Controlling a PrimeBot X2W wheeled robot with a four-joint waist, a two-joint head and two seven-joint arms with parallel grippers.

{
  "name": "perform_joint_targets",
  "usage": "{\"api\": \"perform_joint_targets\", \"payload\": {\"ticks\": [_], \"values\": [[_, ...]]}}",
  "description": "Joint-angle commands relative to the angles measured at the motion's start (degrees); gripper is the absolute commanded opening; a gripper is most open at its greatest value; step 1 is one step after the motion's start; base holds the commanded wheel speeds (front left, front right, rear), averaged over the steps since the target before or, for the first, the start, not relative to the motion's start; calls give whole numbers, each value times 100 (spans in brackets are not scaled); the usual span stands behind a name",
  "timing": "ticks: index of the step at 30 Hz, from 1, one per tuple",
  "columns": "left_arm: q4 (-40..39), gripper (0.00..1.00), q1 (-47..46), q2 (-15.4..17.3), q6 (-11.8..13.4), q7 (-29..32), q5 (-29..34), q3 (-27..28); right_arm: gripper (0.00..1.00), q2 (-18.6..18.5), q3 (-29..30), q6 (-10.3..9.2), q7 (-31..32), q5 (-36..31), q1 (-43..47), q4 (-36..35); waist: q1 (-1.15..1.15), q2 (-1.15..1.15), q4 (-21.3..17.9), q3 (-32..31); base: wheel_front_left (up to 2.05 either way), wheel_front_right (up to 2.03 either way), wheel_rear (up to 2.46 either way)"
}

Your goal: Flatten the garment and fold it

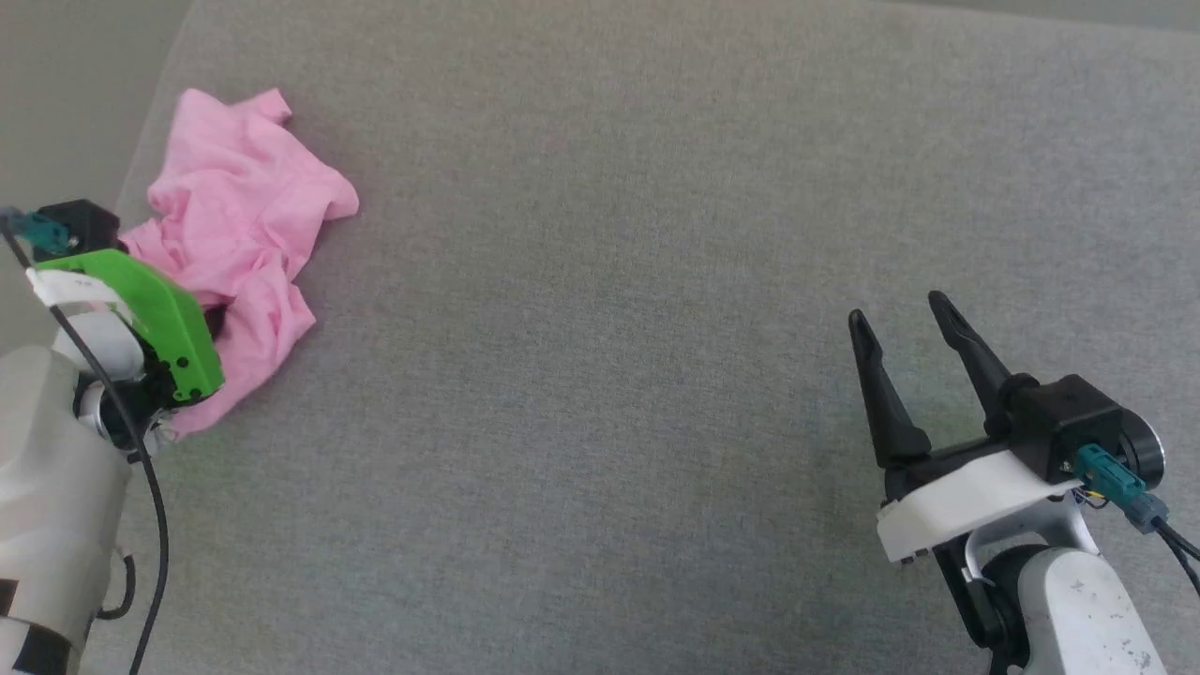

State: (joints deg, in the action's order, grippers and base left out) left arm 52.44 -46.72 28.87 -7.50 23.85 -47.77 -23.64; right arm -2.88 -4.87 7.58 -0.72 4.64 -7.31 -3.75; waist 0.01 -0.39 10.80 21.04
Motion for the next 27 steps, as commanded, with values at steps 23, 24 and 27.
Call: {"api": "perform_joint_targets", "payload": {"ticks": [23, 24, 27], "values": [[-478, 0, -1059, -125, 470, -3842, 1422, -246, 100, 1, 313, -9, -359, 587, 700, 307, -1, 39, -144, -1827, 0, 0, 0], [-557, 0, -1026, -196, 469, -3854, 1433, -255, 100, 1, 341, -9, -356, 594, 726, 302, -1, 39, -211, -1863, 0, 0, 0], [-791, 0, -874, -426, 474, -3872, 1457, -295, 100, 1, 406, -9, -337, 586, 785, 276, -1, 39, -477, -1937, 0, 0, 0]]}}
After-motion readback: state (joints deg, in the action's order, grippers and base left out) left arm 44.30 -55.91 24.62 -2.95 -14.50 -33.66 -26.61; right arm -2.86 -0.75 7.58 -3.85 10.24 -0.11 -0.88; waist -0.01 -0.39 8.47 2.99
